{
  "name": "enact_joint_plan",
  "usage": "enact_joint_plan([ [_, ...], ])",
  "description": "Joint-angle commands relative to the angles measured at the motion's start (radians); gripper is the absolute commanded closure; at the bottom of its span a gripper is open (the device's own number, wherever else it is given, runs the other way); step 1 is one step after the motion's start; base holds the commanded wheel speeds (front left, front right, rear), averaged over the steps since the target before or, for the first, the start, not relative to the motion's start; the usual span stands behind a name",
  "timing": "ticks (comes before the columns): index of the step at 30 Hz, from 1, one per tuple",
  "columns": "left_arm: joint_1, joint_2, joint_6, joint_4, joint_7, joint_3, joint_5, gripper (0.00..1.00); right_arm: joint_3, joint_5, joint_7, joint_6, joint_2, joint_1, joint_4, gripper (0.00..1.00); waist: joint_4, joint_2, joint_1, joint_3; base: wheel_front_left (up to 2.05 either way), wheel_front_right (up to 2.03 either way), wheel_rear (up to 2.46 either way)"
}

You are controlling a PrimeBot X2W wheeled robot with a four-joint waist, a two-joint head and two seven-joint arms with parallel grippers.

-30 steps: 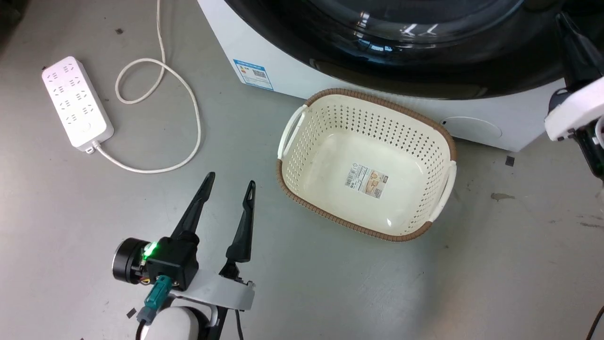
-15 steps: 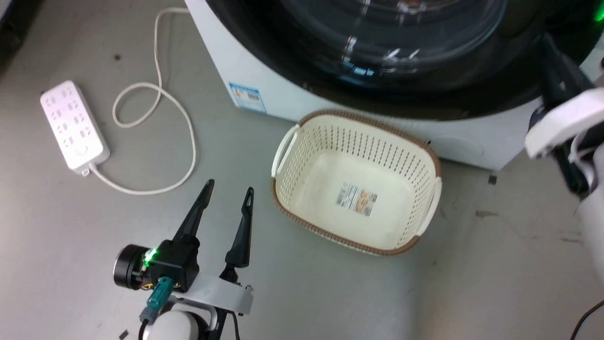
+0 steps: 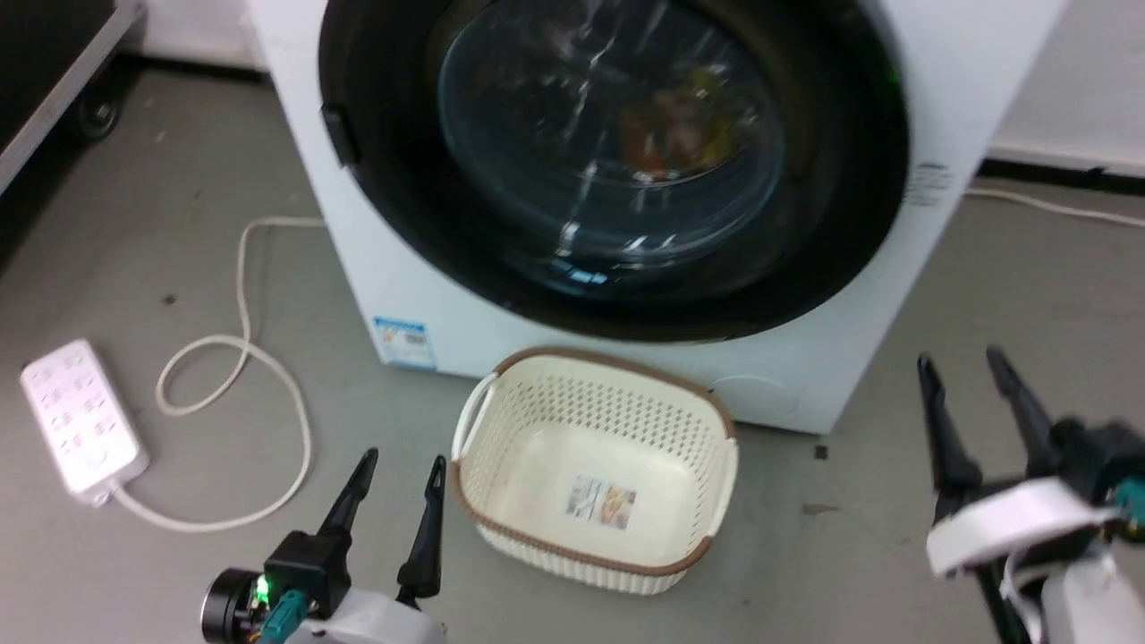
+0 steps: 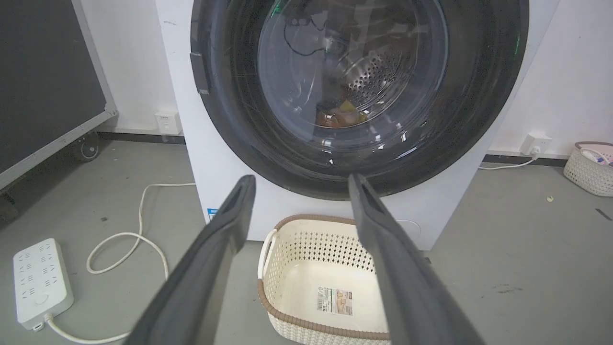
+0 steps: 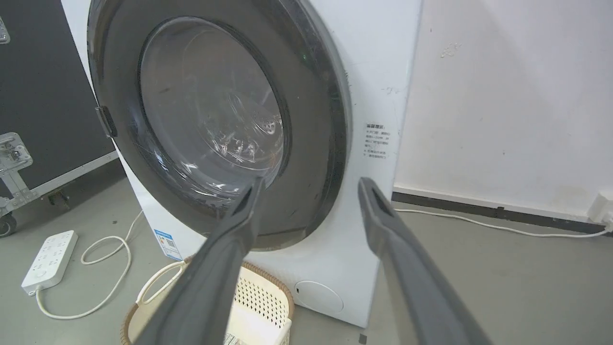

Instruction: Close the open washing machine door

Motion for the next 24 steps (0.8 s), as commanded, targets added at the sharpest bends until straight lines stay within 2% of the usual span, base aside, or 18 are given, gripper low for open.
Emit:
enact_joint_plan([
  [1,0.017,0.006,-0.006,0.011,-0.004,0.005,-0.002,0.00,-0.025,-0.043,-0.004,-0.001,0.036,0.063,-0.047,0.00,-0.054,-0.0001,0.0004,-0.056,0.00,0.00,0.00],
  [4,0.026,0.008,-0.008,0.019,-0.004,0.010,-0.004,0.00,-0.073,-0.095,-0.004,-0.001,0.080,0.142,-0.111,0.00,-0.072,-0.0001,0.0004,-0.069,0.00,0.00,0.00],
  [8,0.029,0.016,-0.009,0.014,-0.004,0.011,0.016,0.00,-0.108,-0.143,-0.004,-0.001,0.104,0.212,-0.155,0.00,-0.086,-0.0001,0.0004,-0.077,0.00,0.00,0.00],
  [14,0.039,0.012,-0.009,-0.004,-0.004,0.023,0.037,0.00,-0.088,-0.073,-0.004,-0.001,0.107,0.253,-0.141,0.00,-0.094,-0.0001,0.0004,-0.085,0.00,0.00,0.00],
  [23,0.037,0.004,-0.004,0.007,-0.004,0.037,0.045,0.00,-0.055,-0.068,-0.004,-0.001,0.107,0.250,-0.132,0.00,-0.095,-0.0001,0.0004,-0.087,0.00,0.00,0.00],
  [24,0.028,0.006,-0.005,0.008,0.000,0.036,0.042,1.00,-0.056,-0.074,0.000,0.000,0.103,0.243,-0.131,1.00,-0.095,-0.0001,0.0004,-0.087,0.00,0.00,0.00],
])
